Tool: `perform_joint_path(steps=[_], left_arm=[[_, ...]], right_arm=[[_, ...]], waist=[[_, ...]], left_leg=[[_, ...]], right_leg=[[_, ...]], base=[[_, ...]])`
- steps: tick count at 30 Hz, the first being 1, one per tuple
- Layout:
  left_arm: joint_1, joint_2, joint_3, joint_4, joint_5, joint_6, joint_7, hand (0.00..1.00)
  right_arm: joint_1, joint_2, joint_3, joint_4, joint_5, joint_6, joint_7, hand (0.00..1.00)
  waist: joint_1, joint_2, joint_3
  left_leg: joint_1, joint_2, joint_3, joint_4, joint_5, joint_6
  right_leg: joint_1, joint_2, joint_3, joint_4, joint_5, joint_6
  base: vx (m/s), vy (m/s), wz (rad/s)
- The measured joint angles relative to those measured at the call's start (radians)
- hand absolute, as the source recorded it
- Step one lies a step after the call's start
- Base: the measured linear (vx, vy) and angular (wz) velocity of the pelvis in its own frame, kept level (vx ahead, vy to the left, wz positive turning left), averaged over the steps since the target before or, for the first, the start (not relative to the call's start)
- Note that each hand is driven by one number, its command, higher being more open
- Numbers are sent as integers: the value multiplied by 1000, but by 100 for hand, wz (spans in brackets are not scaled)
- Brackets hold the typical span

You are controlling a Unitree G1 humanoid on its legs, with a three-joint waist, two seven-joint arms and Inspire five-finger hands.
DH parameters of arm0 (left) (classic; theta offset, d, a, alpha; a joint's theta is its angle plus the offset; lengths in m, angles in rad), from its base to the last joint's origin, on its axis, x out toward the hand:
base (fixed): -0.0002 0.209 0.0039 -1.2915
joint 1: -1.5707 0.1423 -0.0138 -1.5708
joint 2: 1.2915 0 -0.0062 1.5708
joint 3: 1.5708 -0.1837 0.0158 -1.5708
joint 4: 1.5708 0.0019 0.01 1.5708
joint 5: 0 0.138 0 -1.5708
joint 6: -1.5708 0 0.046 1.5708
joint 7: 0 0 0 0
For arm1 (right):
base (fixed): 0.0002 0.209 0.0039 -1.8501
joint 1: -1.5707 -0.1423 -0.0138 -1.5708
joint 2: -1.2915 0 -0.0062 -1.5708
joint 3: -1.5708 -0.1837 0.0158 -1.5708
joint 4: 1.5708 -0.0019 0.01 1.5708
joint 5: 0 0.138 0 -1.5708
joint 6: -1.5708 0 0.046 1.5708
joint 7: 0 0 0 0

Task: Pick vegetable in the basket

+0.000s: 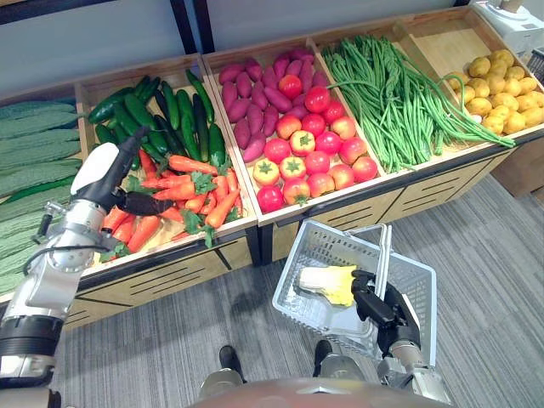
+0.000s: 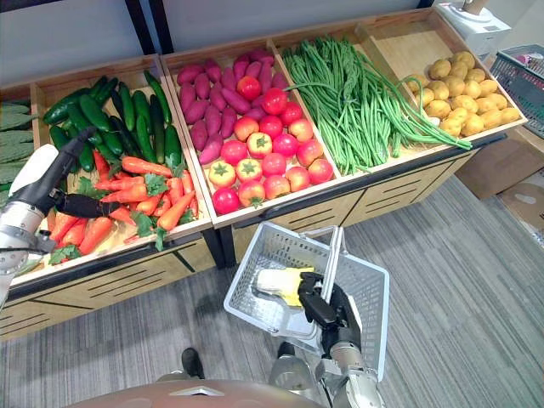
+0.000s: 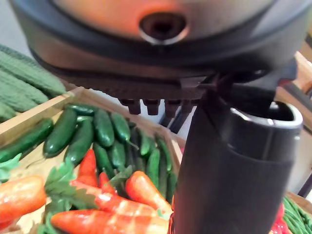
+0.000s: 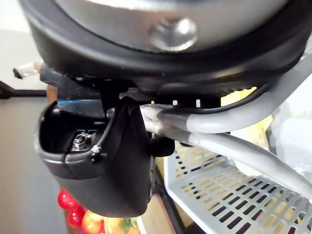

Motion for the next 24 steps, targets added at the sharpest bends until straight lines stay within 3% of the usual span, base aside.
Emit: perform_joint_path(steps=[11, 24], left_arm=[[-10, -18, -29, 75, 0, 8, 0, 100], [-76, -30, -60, 240, -1, 23, 11, 100]], right_arm=[[-7, -5, 8, 0, 0, 0, 17, 0], [-41, -15, 25, 0, 1, -4, 17, 0]], waist=[[-10, 4, 12], [-12, 3, 85]], left_leg=[[-8, 2, 42, 0, -2, 2], [-62, 18, 85, 56, -29, -2]], right_leg=[[-22, 11, 42, -31, 31, -1], [-79, 22, 93, -41, 51, -7]], base=[[4, 12, -12], [9, 0, -11]])
